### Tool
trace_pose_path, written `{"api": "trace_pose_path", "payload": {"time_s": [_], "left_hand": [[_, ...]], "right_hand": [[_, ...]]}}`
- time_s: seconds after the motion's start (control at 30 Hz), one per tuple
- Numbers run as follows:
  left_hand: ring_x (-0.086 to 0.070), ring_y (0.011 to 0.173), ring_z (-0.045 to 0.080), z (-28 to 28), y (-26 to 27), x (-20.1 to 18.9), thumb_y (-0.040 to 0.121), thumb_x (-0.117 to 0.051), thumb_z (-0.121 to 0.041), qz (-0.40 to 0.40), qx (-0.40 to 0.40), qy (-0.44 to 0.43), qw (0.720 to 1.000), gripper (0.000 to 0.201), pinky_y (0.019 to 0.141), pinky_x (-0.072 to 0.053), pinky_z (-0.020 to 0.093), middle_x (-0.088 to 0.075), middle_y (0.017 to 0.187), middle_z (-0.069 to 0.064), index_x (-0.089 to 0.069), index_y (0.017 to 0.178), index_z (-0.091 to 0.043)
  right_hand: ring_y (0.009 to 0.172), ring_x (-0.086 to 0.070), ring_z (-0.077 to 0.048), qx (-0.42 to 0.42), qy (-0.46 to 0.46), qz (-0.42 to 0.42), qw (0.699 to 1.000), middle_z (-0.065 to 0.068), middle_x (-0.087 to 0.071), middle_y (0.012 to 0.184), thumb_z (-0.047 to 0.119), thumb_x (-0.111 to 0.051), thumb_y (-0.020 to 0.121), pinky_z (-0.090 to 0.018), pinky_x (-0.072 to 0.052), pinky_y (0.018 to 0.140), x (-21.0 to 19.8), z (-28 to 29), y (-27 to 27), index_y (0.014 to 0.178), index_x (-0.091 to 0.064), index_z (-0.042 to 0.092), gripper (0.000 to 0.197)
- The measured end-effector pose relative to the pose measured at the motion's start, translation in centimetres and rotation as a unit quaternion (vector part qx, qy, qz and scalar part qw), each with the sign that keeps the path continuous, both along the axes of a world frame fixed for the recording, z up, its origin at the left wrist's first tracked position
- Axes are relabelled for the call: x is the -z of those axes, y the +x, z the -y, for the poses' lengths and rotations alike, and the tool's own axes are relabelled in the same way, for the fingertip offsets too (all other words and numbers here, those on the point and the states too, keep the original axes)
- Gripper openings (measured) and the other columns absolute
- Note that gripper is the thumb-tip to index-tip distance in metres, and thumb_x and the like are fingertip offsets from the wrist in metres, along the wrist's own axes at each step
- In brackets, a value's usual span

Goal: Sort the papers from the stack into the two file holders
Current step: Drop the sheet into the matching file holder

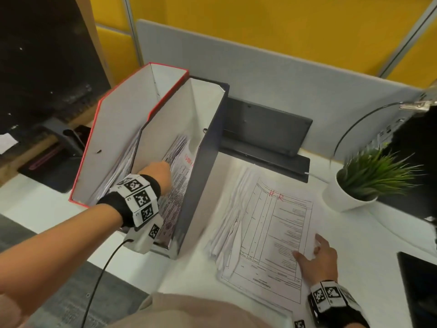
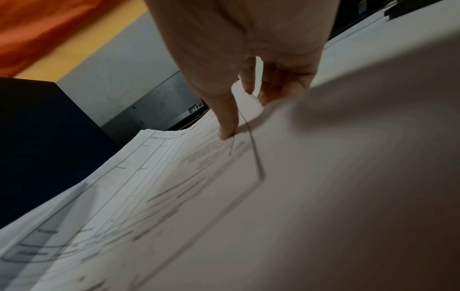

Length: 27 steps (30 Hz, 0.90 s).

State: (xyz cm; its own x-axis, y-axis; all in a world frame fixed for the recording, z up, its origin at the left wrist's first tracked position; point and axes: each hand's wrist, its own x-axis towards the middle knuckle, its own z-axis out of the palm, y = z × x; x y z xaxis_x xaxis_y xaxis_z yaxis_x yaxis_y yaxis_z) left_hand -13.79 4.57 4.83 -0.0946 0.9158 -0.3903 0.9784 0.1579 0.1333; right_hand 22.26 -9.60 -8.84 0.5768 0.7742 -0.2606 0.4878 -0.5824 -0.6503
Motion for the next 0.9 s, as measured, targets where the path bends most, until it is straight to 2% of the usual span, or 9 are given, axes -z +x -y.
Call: {"api": "trace_pose_path", "payload": {"time_s": [0.13, 0.3, 0.43, 0.5, 0.6, 0.7, 0.77, 0.83, 0.9], "left_hand": [[-0.06, 0.102, 0.032, 0.0, 0.3, -2.0, 0.09, -0.052, -0.006, 0.078, -0.009, 0.123, 0.989, 0.03, 0.092, -0.049, 0.043, -0.064, 0.11, 0.015, -0.056, 0.119, -0.006], [-0.06, 0.072, 0.016, 0.9, 4.3, -7.0, 0.089, -0.053, -0.011, 0.288, 0.022, 0.366, 0.885, 0.02, 0.071, -0.052, 0.031, -0.061, 0.083, -0.003, -0.063, 0.106, -0.015], [-0.059, 0.071, 0.005, 2.3, 9.6, -7.5, 0.089, -0.054, -0.016, 0.375, 0.099, 0.38, 0.84, 0.016, 0.067, -0.05, 0.023, -0.062, 0.081, -0.011, -0.065, 0.099, -0.022], [-0.059, 0.071, 0.005, 2.9, 12.2, -5.8, 0.088, -0.054, -0.018, 0.374, 0.133, 0.332, 0.856, 0.015, 0.067, -0.049, 0.022, -0.062, 0.081, -0.013, -0.065, 0.096, -0.025], [-0.061, 0.077, 0.013, 3.0, 14.9, -1.0, 0.09, -0.051, -0.02, 0.309, 0.161, 0.198, 0.916, 0.018, 0.073, -0.051, 0.027, -0.067, 0.093, -0.004, -0.065, 0.102, -0.021], [-0.061, 0.099, 0.024, 2.6, 15.8, 4.1, 0.093, -0.051, -0.022, 0.232, 0.128, 0.053, 0.963, 0.026, 0.088, -0.05, 0.033, -0.064, 0.113, 0.009, -0.06, 0.115, -0.011], [-0.059, 0.105, 0.027, 2.3, 15.7, 6.6, 0.092, -0.055, -0.026, 0.206, 0.078, -0.003, 0.976, 0.032, 0.087, -0.047, 0.032, -0.061, 0.116, 0.012, -0.056, 0.116, -0.005], [-0.06, 0.097, 0.027, 1.9, 15.5, 8.4, 0.087, -0.062, -0.031, 0.205, 0.023, -0.024, 0.978, 0.036, 0.079, -0.048, 0.03, -0.062, 0.104, 0.011, -0.058, 0.108, -0.002], [-0.058, 0.071, 0.022, 1.5, 15.6, 9.4, 0.081, -0.067, -0.04, 0.198, 0.0, -0.024, 0.98, 0.037, 0.067, -0.049, 0.03, -0.058, 0.074, 0.006, -0.06, 0.089, -0.005]], "right_hand": [[0.113, -0.051, -0.034, 0.004, -0.001, 0.004, 1.0, -0.02, -0.043, 0.126, 0.012, -0.079, 0.071, -0.047, -0.043, 0.099, 0.0, 0.0, 0.0, 0.14, -0.035, 0.011, 0.082], [0.116, -0.05, -0.032, 0.007, -0.003, -0.006, 1.0, -0.016, -0.042, 0.126, 0.013, -0.078, 0.072, -0.046, -0.043, 0.101, 0.0, 0.0, -0.2, 0.141, -0.034, 0.014, 0.082], [0.121, -0.046, -0.03, -0.001, -0.007, -0.011, 1.0, -0.014, -0.04, 0.128, 0.013, -0.077, 0.073, -0.046, -0.04, 0.104, -0.2, -0.1, -0.3, 0.143, -0.03, 0.017, 0.085], [0.122, -0.045, -0.03, -0.007, -0.01, -0.011, 1.0, -0.014, -0.04, 0.129, 0.013, -0.076, 0.074, -0.045, -0.039, 0.105, -0.2, -0.2, -0.2, 0.144, -0.028, 0.017, 0.085], [0.122, -0.045, -0.028, -0.015, -0.017, -0.01, 1.0, -0.014, -0.04, 0.128, 0.013, -0.076, 0.074, -0.044, -0.039, 0.106, -0.3, -0.2, -0.1, 0.145, -0.026, 0.018, 0.087], [0.117, -0.048, -0.026, -0.023, -0.019, -0.013, 0.999, -0.01, -0.041, 0.123, 0.013, -0.077, 0.073, -0.04, -0.043, 0.103, -0.4, -0.2, 0.0, 0.145, -0.028, 0.021, 0.087], [0.115, -0.049, -0.024, -0.029, -0.02, -0.016, 0.999, -0.008, -0.042, 0.119, 0.013, -0.078, 0.072, -0.037, -0.043, 0.101, -0.4, -0.1, 0.0, 0.144, -0.029, 0.022, 0.087], [0.115, -0.048, -0.024, -0.035, -0.027, -0.019, 0.999, -0.008, -0.042, 0.119, 0.014, -0.078, 0.072, -0.037, -0.042, 0.102, -0.6, -0.1, -0.1, 0.144, -0.028, 0.022, 0.088], [0.115, -0.047, -0.025, -0.04, -0.029, -0.012, 0.999, -0.009, -0.041, 0.119, 0.015, -0.078, 0.072, -0.039, -0.042, 0.103, -0.7, -0.1, 0.0, 0.143, -0.03, 0.022, 0.086]]}}
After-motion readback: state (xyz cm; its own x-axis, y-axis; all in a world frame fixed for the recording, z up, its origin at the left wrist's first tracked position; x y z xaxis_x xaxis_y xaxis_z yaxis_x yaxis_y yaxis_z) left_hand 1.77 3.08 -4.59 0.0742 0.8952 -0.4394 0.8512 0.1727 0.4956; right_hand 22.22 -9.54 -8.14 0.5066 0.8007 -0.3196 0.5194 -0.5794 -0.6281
